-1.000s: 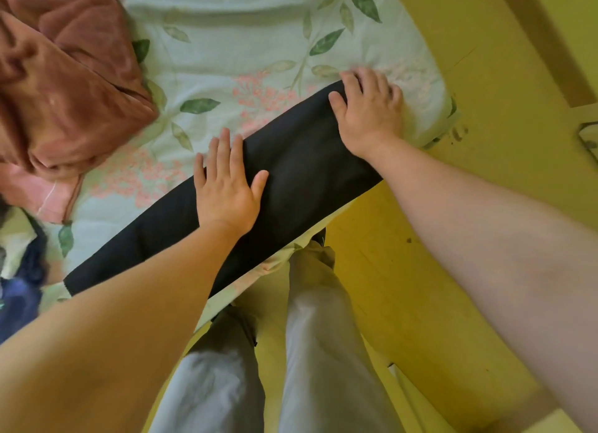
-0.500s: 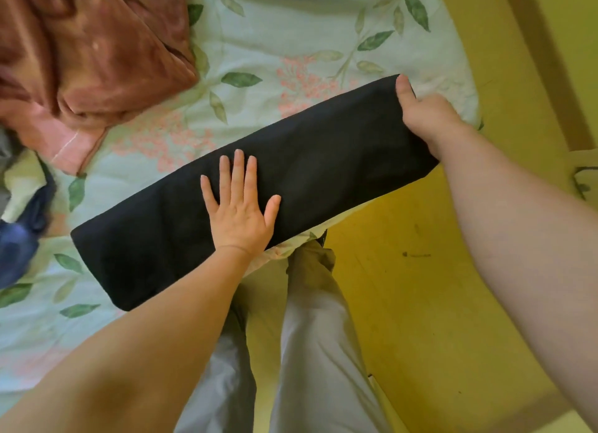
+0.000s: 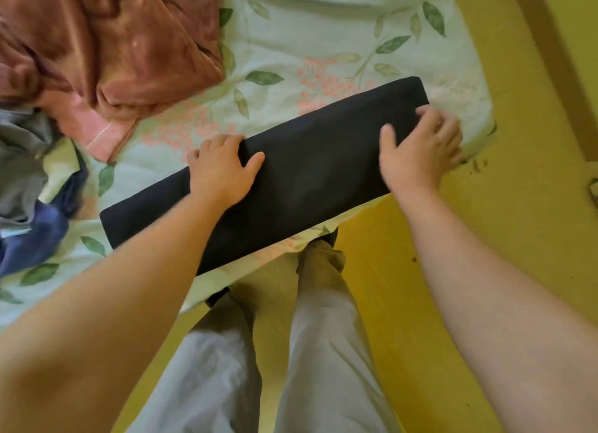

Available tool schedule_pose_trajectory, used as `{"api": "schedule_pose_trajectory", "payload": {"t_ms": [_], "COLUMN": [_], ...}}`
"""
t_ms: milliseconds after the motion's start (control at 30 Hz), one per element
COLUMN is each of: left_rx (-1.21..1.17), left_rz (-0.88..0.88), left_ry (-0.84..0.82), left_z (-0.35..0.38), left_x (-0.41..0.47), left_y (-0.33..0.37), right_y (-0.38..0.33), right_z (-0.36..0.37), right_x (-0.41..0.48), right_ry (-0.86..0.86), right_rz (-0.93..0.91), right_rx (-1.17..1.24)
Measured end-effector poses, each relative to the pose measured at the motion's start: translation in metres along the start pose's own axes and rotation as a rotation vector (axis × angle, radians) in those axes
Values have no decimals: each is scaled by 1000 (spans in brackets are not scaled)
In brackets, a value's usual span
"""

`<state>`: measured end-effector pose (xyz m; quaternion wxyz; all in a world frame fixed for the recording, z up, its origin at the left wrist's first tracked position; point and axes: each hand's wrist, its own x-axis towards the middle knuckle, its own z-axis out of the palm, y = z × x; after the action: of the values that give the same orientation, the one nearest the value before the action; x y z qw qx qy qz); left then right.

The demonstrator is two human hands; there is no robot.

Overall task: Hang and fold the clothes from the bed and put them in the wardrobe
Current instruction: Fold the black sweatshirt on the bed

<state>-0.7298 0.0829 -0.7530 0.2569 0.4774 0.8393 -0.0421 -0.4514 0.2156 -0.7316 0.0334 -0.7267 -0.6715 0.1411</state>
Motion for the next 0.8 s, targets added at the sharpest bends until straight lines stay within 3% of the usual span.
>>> {"api": "schedule_pose_trajectory", "payload": {"t_ms": [67, 167, 267, 367, 467, 633, 800], "left_rx": [-29, -42, -144, -204, -219, -236, 31], "left_rz": [-43, -65, -50, 25, 177, 433, 611], "left_ry": [-213, -544, -725, -862, -771, -596, -351], "left_z": [-24, -50, -68, -88, -106, -176, -248], "left_x": [23, 39, 34, 10, -35, -116, -182], "left_y": [-8, -6, -1, 5, 10, 12, 9], "right_y": [-20, -51, -69, -77, -87, -113, -167], "right_z": [5, 17, 23, 9, -25, -119, -205], "right_x": [-43, -94, -125, -136, -140, -142, -170], "right_ry": [6, -118, -308, -386, -442, -426, -562], "right_rz": [-151, -258, -241, -208, -126, -68, -232], "right_rx": [25, 60, 44, 53, 160, 541, 439]}}
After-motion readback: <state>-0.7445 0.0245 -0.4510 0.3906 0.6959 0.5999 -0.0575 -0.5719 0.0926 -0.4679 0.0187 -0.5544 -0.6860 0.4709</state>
